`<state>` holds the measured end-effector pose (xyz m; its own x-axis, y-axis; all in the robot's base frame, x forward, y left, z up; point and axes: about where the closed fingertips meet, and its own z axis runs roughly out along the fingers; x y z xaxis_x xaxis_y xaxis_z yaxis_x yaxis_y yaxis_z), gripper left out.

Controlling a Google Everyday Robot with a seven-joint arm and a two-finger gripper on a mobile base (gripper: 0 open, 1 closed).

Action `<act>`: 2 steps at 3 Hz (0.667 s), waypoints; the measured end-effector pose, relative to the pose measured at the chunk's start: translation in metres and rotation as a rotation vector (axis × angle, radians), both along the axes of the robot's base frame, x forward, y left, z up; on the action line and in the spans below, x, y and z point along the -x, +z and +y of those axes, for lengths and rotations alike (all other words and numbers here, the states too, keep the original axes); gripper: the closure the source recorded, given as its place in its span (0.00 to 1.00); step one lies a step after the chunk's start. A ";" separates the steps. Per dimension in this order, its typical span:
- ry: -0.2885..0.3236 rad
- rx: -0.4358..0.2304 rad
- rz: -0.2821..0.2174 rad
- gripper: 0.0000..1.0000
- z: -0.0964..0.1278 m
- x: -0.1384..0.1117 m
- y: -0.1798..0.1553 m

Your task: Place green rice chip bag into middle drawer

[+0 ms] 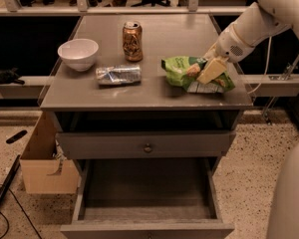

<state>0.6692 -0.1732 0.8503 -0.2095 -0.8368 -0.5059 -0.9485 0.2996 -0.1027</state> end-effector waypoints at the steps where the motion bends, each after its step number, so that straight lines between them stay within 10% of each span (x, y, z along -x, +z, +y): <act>1: -0.046 -0.022 0.021 1.00 -0.029 -0.008 0.023; 2: -0.081 -0.053 -0.033 1.00 -0.057 -0.004 0.073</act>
Offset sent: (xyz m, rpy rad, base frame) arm 0.0181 -0.1124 0.1716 0.0903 -0.1221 -0.1247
